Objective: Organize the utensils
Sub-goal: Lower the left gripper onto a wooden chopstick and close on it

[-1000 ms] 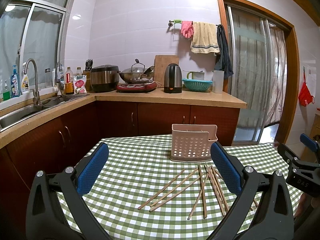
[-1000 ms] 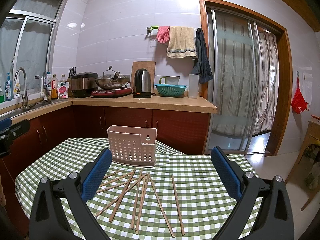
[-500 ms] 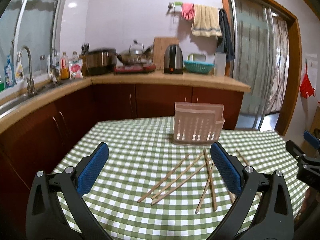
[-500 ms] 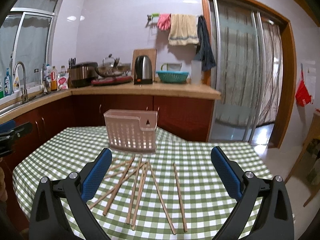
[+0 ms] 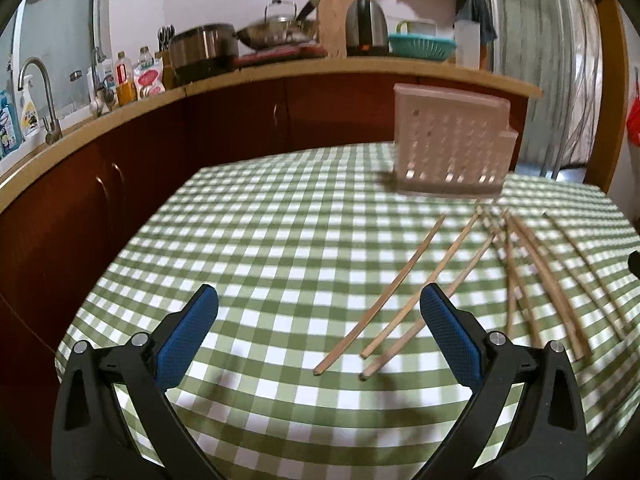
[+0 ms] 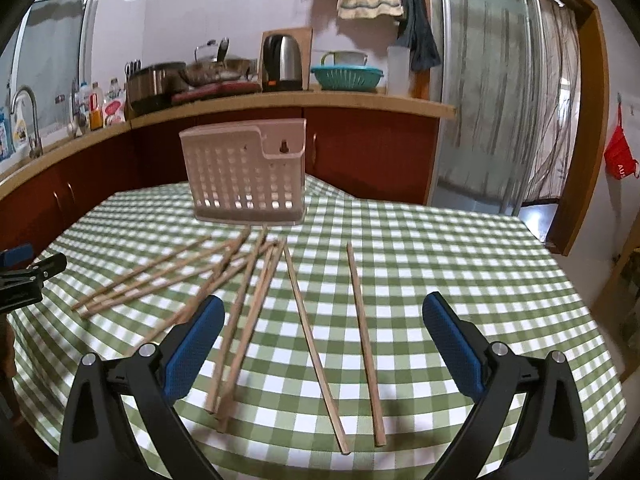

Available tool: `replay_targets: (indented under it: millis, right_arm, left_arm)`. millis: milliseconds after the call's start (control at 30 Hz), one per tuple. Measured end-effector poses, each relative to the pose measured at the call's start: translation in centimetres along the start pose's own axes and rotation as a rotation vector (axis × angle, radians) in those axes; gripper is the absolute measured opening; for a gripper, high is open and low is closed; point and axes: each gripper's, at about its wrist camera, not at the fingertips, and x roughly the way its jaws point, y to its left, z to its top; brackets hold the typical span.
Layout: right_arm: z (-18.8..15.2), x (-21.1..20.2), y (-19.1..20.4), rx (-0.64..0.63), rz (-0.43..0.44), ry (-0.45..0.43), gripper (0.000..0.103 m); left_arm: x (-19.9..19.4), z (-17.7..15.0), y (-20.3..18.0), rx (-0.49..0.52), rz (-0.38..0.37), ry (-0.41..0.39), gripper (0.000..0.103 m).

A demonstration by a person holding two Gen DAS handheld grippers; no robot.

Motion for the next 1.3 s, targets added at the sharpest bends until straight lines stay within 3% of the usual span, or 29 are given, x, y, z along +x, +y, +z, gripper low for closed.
replay_targets:
  millis: [100, 200, 600, 833, 900, 967, 1200, 1300]
  right_arm:
    - [-0.4, 0.9, 0.0, 0.011, 0.016, 0.019, 0.097]
    - [-0.6, 1.4, 0.1, 0.009, 0.022, 0.023, 0.097]
    - [-0.2, 1.7, 0.3, 0.015, 0.046, 0.017, 0.097]
    - [-0.2, 1.4, 0.3, 0.024, 0.052, 0.005, 0.097]
    - [-0.2, 1.3, 0.3, 0.025, 0.053, 0.004, 0.097]
    - [-0.2, 1.3, 0.3, 0.025, 0.052, 0.003, 0.097]
    - [-0.3, 1.3, 0.0, 0.031, 0.049, 0.005, 0.097]
    - [-0.6, 1.5, -0.3, 0.027, 0.045, 0.018, 0.097]
  left_arm:
    - [1.4, -0.5, 0.1, 0.013, 0.004, 0.036, 0.085]
    - [2.7, -1.1, 0.3, 0.014, 0.008, 0.072, 0.080]
    - [4.6, -2.7, 0.1, 0.056, 0.028, 0.149, 0.068]
    - [4.4, -3.1, 0.1, 0.037, -0.068, 0.164, 0.043]
    - [4.2, -3.3, -0.1, 0.048, -0.090, 0.166, 0.029]
    - [4.1, -3.4, -0.2, 0.039, -0.121, 0.174, 0.022]
    - [3.6, -3.7, -1.1, 0.054, -0.178, 0.185, 0.007]
    - [3.5, -3.8, -1.6, 0.069, -0.184, 0.182, 0.007]
